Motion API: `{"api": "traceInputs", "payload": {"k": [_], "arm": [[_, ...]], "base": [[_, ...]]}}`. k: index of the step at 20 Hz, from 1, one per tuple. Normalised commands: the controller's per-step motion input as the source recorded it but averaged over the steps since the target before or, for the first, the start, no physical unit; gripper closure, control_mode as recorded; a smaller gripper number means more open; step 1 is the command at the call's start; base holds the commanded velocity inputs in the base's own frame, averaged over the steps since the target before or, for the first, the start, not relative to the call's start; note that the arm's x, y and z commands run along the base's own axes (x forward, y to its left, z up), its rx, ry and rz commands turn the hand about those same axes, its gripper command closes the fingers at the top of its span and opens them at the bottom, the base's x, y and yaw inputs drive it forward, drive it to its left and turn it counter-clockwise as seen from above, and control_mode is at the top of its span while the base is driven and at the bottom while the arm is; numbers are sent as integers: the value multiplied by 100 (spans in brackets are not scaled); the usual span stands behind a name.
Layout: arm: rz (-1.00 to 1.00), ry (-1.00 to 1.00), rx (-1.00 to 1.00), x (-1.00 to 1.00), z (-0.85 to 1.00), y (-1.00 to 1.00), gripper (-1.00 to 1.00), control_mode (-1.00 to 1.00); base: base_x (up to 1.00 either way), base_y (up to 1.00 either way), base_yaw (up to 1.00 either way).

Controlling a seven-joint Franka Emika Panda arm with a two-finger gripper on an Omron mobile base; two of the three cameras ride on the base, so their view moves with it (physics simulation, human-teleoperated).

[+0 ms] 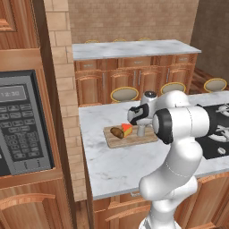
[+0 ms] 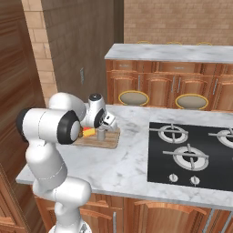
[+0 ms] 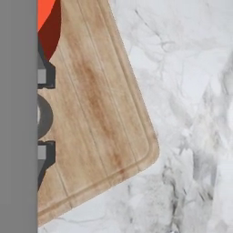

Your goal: Retrieve the reheated potato from the microwave, then place the potato, cheese, and condiment on the cutting board.

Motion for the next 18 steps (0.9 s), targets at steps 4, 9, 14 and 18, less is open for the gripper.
{"api": "traceInputs", "payload": {"k": [4,9,14,18], "arm": [[-1,-2,-1,-5,-15,0,100,-100],[-2,0,-2,0,-17,0,-100,-100],[-1,0,-1,0,-3,0,-100,-100],[-1,0,0,-4,0,0,-100,-100]], "base": [[0,0,0],[0,0,0],[0,0,0],[0,0,0]]}}
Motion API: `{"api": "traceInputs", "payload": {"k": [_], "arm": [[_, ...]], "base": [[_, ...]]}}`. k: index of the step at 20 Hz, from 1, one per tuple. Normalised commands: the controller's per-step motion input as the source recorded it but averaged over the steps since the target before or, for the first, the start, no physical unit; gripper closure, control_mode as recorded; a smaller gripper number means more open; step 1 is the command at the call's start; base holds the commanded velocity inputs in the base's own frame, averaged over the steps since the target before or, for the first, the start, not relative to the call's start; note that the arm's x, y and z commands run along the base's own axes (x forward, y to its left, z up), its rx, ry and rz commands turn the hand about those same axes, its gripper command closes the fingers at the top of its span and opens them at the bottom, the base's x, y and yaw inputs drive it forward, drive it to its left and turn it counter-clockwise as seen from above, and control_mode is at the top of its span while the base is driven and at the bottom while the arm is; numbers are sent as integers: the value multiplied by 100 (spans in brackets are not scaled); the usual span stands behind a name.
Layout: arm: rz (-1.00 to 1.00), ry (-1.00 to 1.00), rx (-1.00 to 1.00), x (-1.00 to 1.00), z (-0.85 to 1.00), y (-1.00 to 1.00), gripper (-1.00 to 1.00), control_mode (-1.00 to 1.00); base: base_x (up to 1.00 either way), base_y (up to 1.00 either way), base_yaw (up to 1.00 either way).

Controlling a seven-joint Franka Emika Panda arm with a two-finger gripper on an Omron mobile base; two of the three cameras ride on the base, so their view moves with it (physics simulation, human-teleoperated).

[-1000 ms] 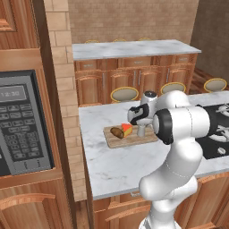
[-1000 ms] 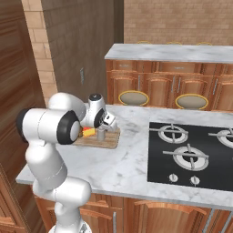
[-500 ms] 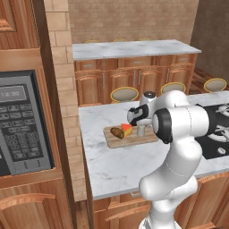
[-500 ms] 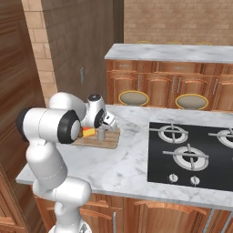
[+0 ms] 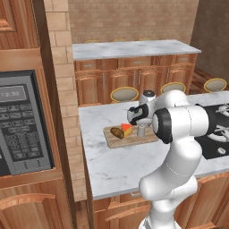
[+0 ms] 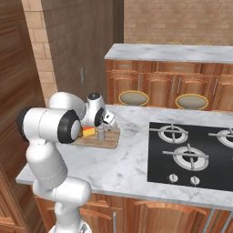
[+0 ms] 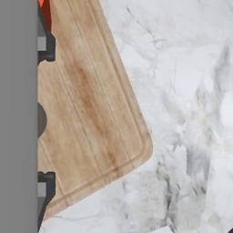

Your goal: Retrieve the reheated potato from the microwave, then place the potato, cheese, and condiment on the cutting board.

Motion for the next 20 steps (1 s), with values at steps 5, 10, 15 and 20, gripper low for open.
{"api": "traceInputs", "payload": {"k": [5,10,15,20], "arm": [[-1,0,0,0,11,0,-100,-100],[-1,0,0,-1,33,0,-100,-100],[0,0,0,-29,32,0,-100,-100],[0,0,0,-51,26,0,-100,-100]], "base": [[0,0,0],[0,0,0],[0,0,0],[0,0,0]]}}
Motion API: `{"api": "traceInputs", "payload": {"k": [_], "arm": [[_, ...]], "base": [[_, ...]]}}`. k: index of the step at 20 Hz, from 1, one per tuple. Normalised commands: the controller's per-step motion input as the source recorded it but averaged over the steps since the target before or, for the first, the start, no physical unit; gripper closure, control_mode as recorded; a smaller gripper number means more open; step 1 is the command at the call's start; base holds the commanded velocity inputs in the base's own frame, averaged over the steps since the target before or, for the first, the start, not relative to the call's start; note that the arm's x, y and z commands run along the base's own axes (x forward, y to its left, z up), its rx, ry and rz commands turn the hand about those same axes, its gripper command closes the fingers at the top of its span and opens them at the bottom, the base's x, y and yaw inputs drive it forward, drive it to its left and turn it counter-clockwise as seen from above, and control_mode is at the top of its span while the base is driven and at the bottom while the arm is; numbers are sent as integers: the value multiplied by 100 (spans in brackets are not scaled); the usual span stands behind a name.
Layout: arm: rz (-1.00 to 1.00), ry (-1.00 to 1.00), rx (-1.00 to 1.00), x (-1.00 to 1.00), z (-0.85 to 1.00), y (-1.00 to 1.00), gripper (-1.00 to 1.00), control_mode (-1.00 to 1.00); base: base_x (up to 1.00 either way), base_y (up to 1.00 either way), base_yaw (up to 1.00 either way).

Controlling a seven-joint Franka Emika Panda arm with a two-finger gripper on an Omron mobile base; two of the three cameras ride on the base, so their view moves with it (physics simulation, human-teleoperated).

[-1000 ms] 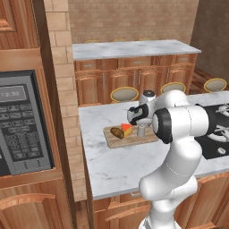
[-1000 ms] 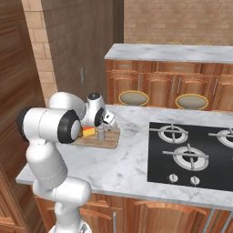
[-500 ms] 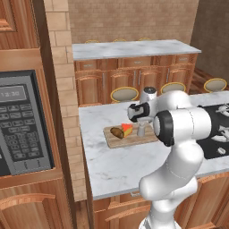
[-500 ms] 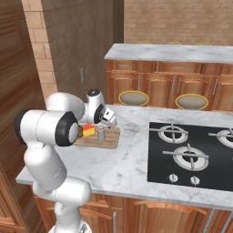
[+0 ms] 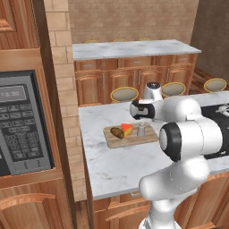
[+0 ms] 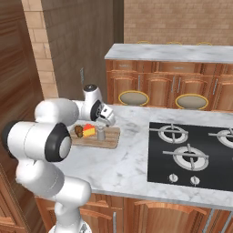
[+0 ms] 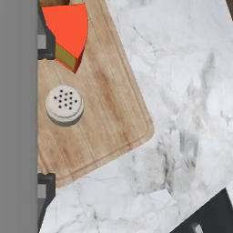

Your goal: Retrieve the reheated potato from the microwave, then place the potato, cheese, and condiment on the cutting board.

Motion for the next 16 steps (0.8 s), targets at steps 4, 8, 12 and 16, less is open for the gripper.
{"api": "traceInputs", "payload": {"k": [4,8,12,16], "arm": [[1,0,0,-55,25,0,-100,-100],[6,0,0,-60,26,0,-100,-100],[11,0,0,-71,23,1,-100,-100],[3,0,-2,-69,25,9,-100,-100]], "base": [[0,0,0],[0,0,0],[0,0,0],[0,0,0]]}}
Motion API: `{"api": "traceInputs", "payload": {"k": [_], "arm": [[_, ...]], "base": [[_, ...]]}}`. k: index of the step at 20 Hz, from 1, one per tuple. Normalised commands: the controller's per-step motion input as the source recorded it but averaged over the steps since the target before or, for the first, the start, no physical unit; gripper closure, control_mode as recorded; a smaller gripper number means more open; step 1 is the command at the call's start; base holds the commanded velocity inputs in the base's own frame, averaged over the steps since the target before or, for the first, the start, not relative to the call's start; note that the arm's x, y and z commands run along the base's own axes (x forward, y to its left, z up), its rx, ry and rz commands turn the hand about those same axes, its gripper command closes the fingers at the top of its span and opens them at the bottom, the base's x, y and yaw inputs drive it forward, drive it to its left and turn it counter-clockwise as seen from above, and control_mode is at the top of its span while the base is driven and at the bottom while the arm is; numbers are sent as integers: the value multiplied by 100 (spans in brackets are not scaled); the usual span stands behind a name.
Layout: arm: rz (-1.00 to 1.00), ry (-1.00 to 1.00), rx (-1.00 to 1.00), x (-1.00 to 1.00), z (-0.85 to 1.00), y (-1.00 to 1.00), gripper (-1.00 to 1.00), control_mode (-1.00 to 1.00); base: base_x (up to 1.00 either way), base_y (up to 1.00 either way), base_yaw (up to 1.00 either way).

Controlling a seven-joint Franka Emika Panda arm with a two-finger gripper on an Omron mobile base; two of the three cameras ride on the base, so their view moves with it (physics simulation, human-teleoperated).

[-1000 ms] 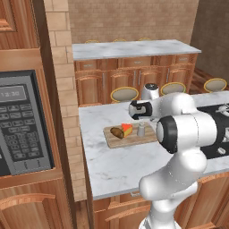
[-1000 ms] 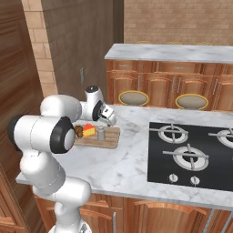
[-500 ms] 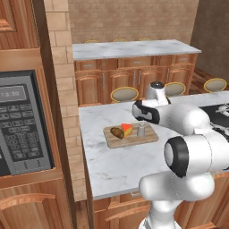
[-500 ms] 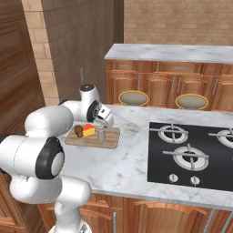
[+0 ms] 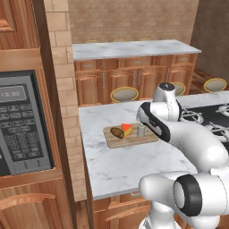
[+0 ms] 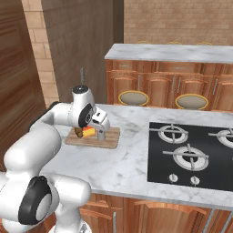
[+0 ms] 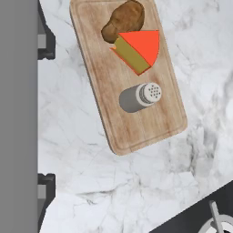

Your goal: Retrieve the reheated potato from the microwave, then place the potato, cheese, and condiment on the cutting board.

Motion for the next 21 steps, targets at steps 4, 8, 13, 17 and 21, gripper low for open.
{"api": "traceInputs", "payload": {"k": [4,8,13,17,21], "arm": [[4,0,0,-66,22,13,-100,-100],[5,0,0,-68,19,16,-100,-100],[8,-3,0,-70,18,10,-100,-100],[12,-7,0,-66,18,6,-100,-100],[13,-8,-1,-56,20,7,-100,-100]], "base": [[0,0,0],[0,0,0],[0,0,0],[0,0,0],[0,0,0]]}}
